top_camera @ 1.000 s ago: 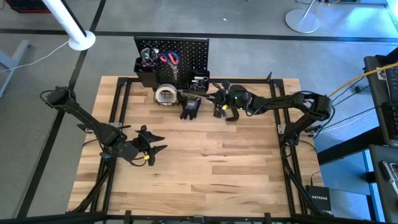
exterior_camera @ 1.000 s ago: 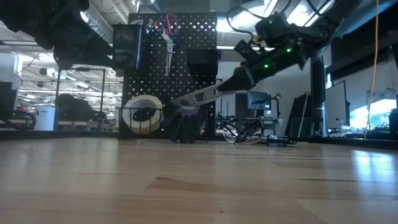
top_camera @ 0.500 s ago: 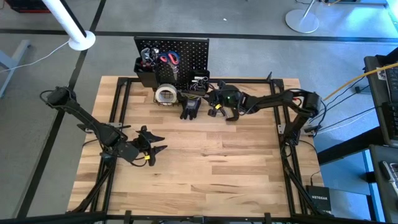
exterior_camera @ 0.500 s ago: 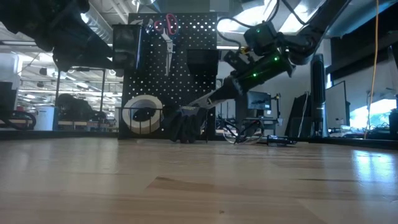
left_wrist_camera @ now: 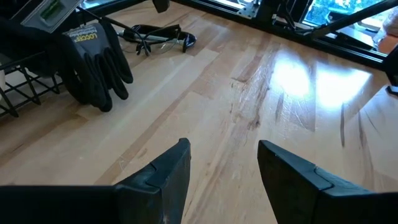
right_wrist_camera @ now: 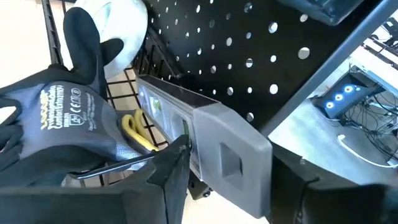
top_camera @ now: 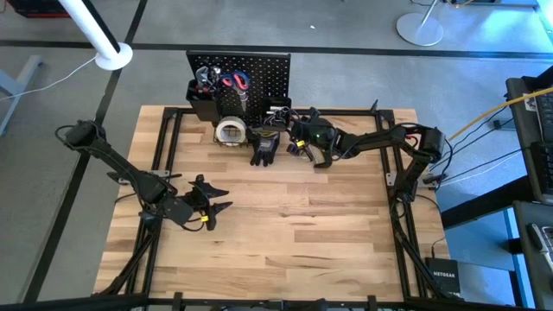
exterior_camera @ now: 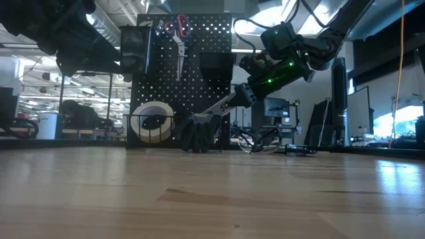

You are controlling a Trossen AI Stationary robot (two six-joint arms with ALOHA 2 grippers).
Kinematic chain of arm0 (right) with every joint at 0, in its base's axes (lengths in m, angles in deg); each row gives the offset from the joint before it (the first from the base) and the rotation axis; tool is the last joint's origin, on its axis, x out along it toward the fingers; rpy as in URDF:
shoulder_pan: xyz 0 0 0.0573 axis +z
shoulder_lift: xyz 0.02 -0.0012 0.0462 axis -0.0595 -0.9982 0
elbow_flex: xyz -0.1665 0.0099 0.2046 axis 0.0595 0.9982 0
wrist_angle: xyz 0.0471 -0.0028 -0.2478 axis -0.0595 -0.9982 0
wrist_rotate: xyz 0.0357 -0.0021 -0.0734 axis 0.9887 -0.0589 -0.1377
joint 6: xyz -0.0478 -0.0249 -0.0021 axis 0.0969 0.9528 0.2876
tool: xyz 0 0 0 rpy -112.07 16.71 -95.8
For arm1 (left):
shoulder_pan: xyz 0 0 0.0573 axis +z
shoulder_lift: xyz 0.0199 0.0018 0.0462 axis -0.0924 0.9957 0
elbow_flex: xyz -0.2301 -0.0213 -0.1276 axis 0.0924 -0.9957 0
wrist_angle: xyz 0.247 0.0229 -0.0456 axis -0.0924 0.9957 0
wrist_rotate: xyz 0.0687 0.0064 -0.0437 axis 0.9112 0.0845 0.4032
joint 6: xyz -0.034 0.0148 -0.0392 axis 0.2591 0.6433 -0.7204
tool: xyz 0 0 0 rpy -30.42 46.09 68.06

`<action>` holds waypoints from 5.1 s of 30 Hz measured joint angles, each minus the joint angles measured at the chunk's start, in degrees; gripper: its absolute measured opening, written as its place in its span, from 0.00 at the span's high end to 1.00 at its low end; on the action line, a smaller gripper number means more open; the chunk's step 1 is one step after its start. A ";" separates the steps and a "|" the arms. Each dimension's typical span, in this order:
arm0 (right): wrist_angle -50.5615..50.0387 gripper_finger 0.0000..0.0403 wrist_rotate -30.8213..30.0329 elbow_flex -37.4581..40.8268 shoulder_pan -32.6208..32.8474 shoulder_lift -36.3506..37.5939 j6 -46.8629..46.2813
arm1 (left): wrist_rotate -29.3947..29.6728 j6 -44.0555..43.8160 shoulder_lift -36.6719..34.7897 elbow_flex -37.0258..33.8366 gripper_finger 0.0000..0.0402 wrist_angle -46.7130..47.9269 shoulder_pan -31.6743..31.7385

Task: Hang tools onto peg board
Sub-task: Put the spirit level into the wire basket on the pegboard, then put the safety goggles into the wire basket on the pegboard

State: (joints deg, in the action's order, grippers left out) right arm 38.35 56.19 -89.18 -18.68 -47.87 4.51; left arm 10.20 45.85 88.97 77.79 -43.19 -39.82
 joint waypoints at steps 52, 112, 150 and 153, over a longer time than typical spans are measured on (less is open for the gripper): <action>-58.51 0.37 21.07 0.09 0.07 20.84 -30.23 | -0.57 -1.74 -0.01 0.02 0.56 0.42 0.00; -51.66 0.93 8.74 0.10 21.43 7.85 -28.11 | -0.50 -3.02 1.22 0.02 0.56 0.33 0.00; -9.36 0.93 15.11 0.11 33.53 2.23 -16.29 | -12.11 11.91 11.78 0.46 0.56 -23.34 5.39; -9.43 0.93 15.06 0.11 33.46 2.23 -16.34 | -12.14 15.22 11.78 0.46 0.56 -27.24 4.47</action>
State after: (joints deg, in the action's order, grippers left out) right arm 28.92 71.25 -89.07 14.79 -45.65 -11.83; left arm -1.94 61.07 100.76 78.25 -70.43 -35.35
